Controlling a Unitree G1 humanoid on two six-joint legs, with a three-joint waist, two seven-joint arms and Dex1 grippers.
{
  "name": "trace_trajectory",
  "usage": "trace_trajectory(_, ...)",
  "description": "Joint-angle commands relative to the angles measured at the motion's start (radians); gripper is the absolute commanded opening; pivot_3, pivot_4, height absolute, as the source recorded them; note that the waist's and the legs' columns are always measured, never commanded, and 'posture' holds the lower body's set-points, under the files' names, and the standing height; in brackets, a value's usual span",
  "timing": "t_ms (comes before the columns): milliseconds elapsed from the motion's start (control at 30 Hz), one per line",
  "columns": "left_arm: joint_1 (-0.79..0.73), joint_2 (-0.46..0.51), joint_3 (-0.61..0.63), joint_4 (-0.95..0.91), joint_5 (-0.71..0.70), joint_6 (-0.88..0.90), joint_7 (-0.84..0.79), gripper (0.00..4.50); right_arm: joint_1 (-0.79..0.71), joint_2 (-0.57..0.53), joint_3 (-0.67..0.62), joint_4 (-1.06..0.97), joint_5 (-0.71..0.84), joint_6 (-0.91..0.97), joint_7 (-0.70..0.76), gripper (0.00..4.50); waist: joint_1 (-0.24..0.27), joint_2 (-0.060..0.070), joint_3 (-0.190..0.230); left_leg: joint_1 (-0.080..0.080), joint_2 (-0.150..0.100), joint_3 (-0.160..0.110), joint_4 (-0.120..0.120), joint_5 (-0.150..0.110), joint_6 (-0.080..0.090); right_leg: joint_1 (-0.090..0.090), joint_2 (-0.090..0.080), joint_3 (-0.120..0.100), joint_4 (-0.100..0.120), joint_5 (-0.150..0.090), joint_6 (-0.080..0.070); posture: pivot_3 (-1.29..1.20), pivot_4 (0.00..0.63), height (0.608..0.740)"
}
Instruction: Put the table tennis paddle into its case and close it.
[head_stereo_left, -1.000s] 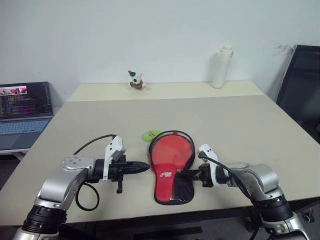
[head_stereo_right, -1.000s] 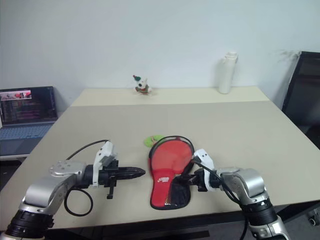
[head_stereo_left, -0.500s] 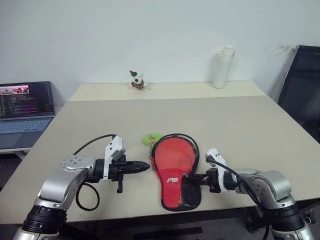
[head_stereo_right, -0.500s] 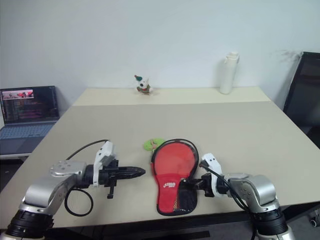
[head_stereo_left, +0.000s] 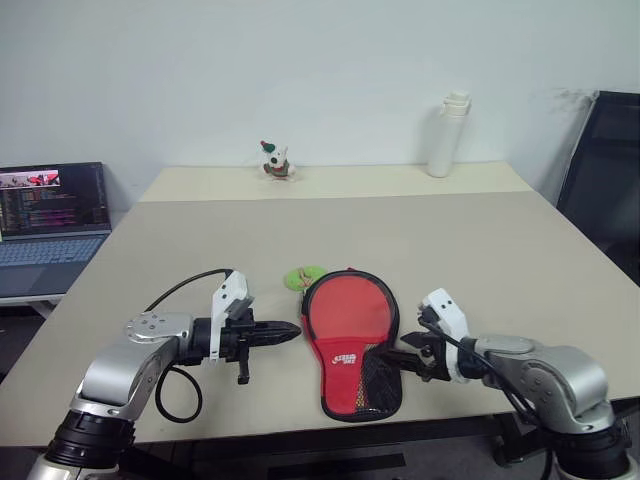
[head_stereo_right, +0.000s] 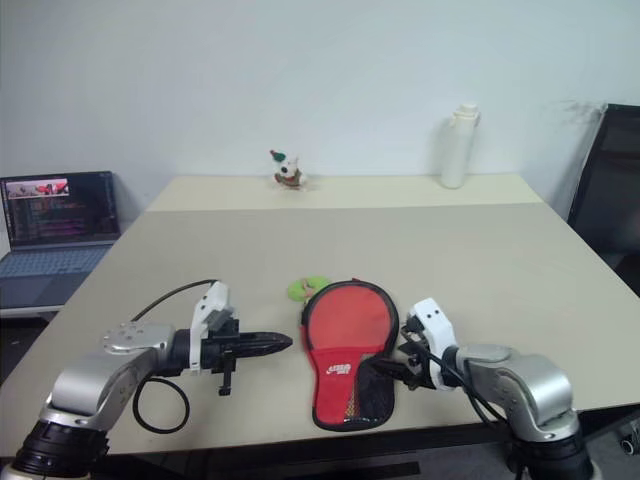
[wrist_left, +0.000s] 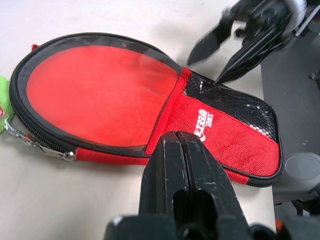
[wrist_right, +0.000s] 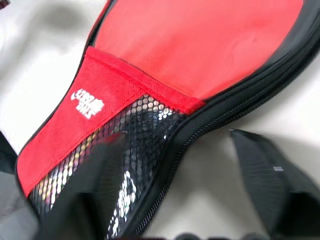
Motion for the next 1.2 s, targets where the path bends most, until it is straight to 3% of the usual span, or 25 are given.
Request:
trace_trajectory(33, -0.009, 0.003, 0.033, -0.029, -0.021, -0.004, 0.014, 0.00, -0.002, -0.066, -0.080, -0.103, 0.075, -0.007, 0.063, 4.47, 0.001, 0.000, 0.000, 0.000, 0.000, 0.000, 0.000, 0.000, 0.000, 0.000, 0.000, 0.000, 0.000, 0.000, 0.000, 0.00, 0.150, 0.740)
trace_trajectory(167, -0.034, -0.013, 0.035, 0.008, -0.014, -0.008, 0.041, 0.00, -0.071, -0.021, -0.115, -0.079, 0.104, -0.099, 0.058, 4.47, 0.000, 0.000, 0.000, 0.001, 0.000, 0.000, 0.000, 0.000, 0.000, 0.000, 0.001, 0.000, 0.000, 0.000, 0.000, 0.00, 0.150, 0.740)
trace_trajectory(433, -0.078, -0.031, 0.032, 0.081, 0.027, -0.015, 0.110, 0.00, -0.142, 0.119, 0.068, 0.095, -0.033, -0.295, -0.021, 4.47, 0.003, 0.000, 0.000, 0.000, 0.000, 0.000, 0.000, 0.000, 0.000, 0.000, 0.001, 0.000, -0.001, 0.000, 0.000, 0.00, 0.150, 0.740)
trace_trajectory(633, -0.127, -0.047, 0.043, 0.152, 0.067, -0.024, 0.198, 1.96, -0.166, 0.183, 0.154, 0.201, -0.115, -0.383, -0.050, 4.50, 0.006, 0.000, 0.000, -0.001, 0.000, 0.000, 0.000, 0.000, 0.000, 0.000, -0.001, 0.000, 0.000, 0.000, 0.000, 0.00, 0.150, 0.740)
trace_trajectory(867, -0.236, -0.114, 0.008, 0.305, 0.164, -0.074, 0.307, 4.46, -0.146, 0.178, 0.210, 0.228, -0.178, -0.431, -0.046, 4.50, 0.009, 0.000, 0.000, -0.001, -0.001, 0.000, 0.000, 0.000, 0.000, 0.000, -0.001, -0.001, 0.000, 0.000, 0.000, 0.00, 0.150, 0.740)
trace_trajectory(1000, -0.335, -0.175, -0.006, 0.457, 0.239, -0.109, 0.400, 4.46, -0.136, 0.177, 0.229, 0.236, -0.207, -0.449, -0.045, 4.50, 0.011, 0.000, 0.000, -0.001, -0.001, 0.000, 0.001, 0.000, 0.000, 0.000, 0.000, -0.001, 0.001, 0.002, -0.003, 0.00, 0.150, 0.740)
trace_trajectory(1200, -0.544, -0.272, -0.052, 0.822, 0.334, -0.203, 0.415, 4.46, -0.129, 0.194, 0.249, 0.240, -0.235, -0.463, -0.047, 4.50, 0.011, -0.001, 0.000, -0.001, -0.003, 0.000, 0.001, 0.000, 0.000, 0.000, 0.000, -0.002, 0.000, 0.002, -0.003, 0.00, 0.150, 0.740)
